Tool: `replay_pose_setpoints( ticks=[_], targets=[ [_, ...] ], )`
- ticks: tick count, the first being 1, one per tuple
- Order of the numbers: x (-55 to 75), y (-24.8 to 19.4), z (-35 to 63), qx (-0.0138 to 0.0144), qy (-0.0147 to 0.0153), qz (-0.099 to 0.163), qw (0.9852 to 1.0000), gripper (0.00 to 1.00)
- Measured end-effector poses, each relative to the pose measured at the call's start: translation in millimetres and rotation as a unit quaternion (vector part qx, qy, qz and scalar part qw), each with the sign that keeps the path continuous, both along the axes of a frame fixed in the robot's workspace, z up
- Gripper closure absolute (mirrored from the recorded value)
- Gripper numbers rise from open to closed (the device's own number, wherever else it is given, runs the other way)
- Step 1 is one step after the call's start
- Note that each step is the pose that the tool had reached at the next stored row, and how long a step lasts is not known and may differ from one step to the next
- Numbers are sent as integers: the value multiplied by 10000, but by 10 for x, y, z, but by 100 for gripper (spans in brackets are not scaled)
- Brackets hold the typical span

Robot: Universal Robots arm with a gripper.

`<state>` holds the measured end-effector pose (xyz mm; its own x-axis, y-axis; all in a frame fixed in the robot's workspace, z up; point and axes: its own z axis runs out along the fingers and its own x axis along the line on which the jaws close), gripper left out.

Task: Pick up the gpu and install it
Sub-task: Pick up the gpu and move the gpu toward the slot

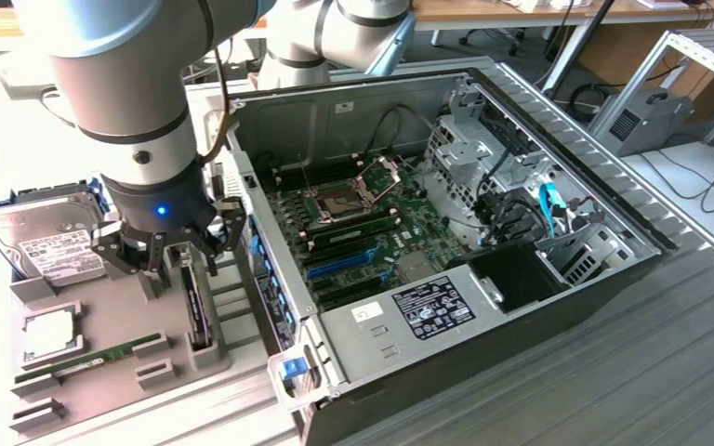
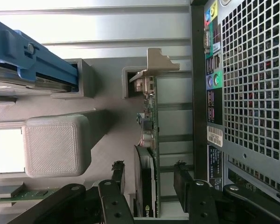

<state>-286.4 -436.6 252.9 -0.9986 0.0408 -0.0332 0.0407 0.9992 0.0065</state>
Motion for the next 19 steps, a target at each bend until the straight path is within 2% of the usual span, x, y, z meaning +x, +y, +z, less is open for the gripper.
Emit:
replay_pose_setpoints(
  ticks=[7, 10, 11, 13, 19],
  targets=[
    [0, 0, 0, 0, 0, 0, 10000, 47],
    [0, 0, 0, 0, 0, 0, 10000, 65],
    [0, 0, 0, 0, 0, 0, 10000, 65],
    [0, 0, 0, 0, 0, 0, 10000, 74],
    [0, 0, 0, 0, 0, 0, 10000, 74]
  ],
)
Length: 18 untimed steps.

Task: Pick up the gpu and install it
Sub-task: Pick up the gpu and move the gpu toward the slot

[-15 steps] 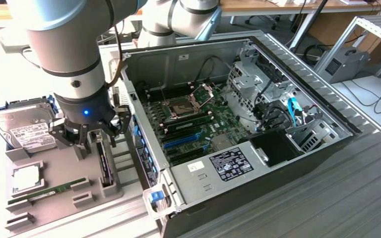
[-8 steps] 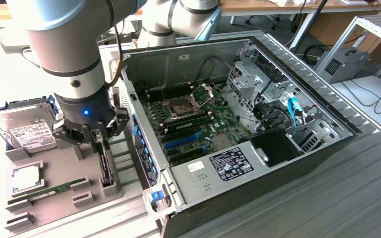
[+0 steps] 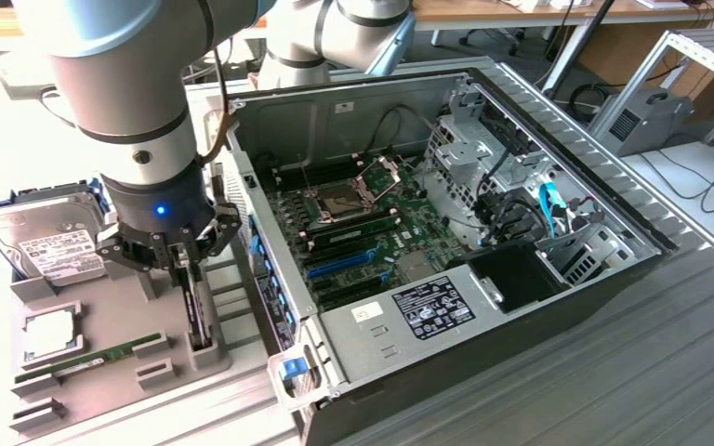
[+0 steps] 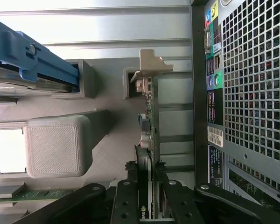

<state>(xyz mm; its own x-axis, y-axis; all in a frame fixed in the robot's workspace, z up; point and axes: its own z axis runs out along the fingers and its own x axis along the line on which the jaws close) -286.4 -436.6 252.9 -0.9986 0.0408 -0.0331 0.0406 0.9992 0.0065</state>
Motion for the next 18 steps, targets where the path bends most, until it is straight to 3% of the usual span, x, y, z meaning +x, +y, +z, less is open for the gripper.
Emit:
replay_pose_setpoints(
  ticks=[18],
  targets=[
    [0, 0, 0, 0, 0, 0, 10000, 74]
  ],
)
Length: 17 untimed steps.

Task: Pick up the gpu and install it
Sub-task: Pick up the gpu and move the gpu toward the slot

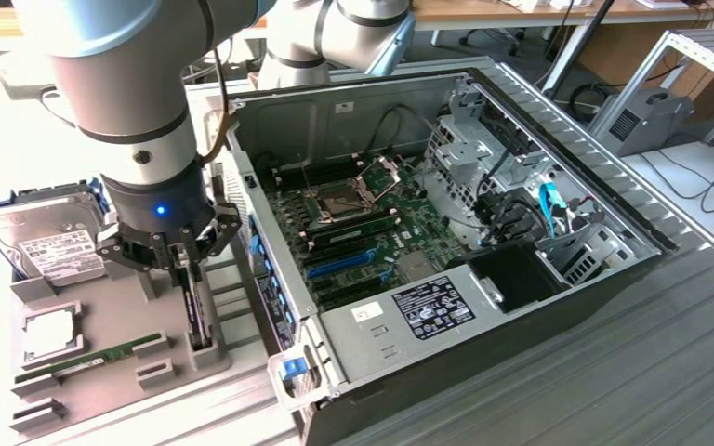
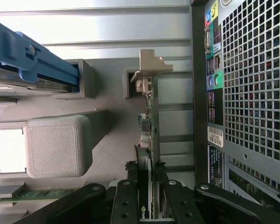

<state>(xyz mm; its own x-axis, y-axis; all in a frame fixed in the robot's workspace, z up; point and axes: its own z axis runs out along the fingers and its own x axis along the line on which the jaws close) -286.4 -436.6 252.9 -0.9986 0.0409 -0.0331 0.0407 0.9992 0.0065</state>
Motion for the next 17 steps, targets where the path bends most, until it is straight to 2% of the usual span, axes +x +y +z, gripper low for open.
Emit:
replay_pose_setpoints(
  ticks=[2, 3, 4, 5, 9, 17],
  targets=[
    [1, 0, -1, 1, -1, 0, 10000, 73],
    [0, 0, -1, 1, -1, 0, 10000, 67],
    [0, 0, -1, 1, 0, 0, 10000, 67],
    [0, 0, 0, 0, 0, 0, 10000, 60],
    [0, 0, -10, 0, 0, 0, 10000, 60],
    [-16, 0, -120, -1, 1, -2, 10000, 60]
  ],
)
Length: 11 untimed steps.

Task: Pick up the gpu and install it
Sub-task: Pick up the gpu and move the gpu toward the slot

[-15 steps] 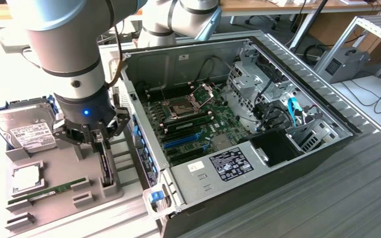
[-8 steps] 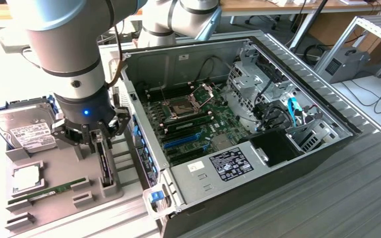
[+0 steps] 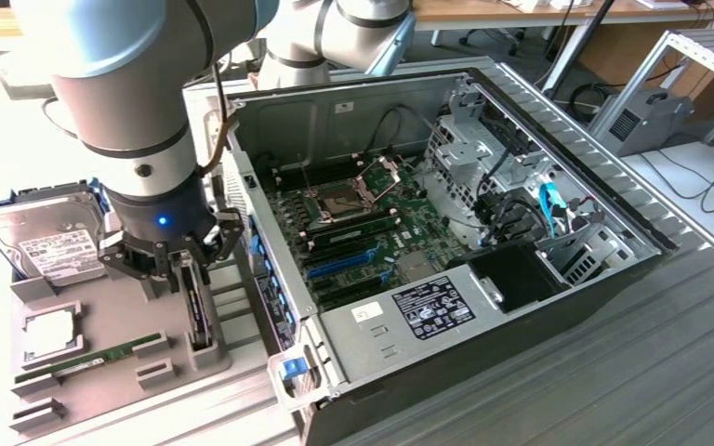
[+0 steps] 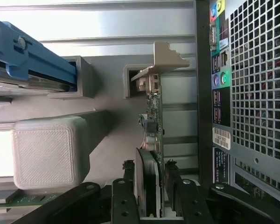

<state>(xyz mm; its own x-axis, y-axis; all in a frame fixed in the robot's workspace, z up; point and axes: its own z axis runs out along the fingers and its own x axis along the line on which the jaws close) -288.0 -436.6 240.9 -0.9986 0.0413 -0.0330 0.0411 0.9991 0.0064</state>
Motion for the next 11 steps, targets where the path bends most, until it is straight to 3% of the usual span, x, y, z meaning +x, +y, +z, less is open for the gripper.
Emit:
replay_pose_setpoints(
  ticks=[8, 10, 11],
  targets=[
    [0, 0, -1, 0, 0, 0, 10000, 62],
    [0, 0, -1, 0, 0, 0, 10000, 73],
    [0, 0, -1, 0, -1, 0, 10000, 74]
  ],
)
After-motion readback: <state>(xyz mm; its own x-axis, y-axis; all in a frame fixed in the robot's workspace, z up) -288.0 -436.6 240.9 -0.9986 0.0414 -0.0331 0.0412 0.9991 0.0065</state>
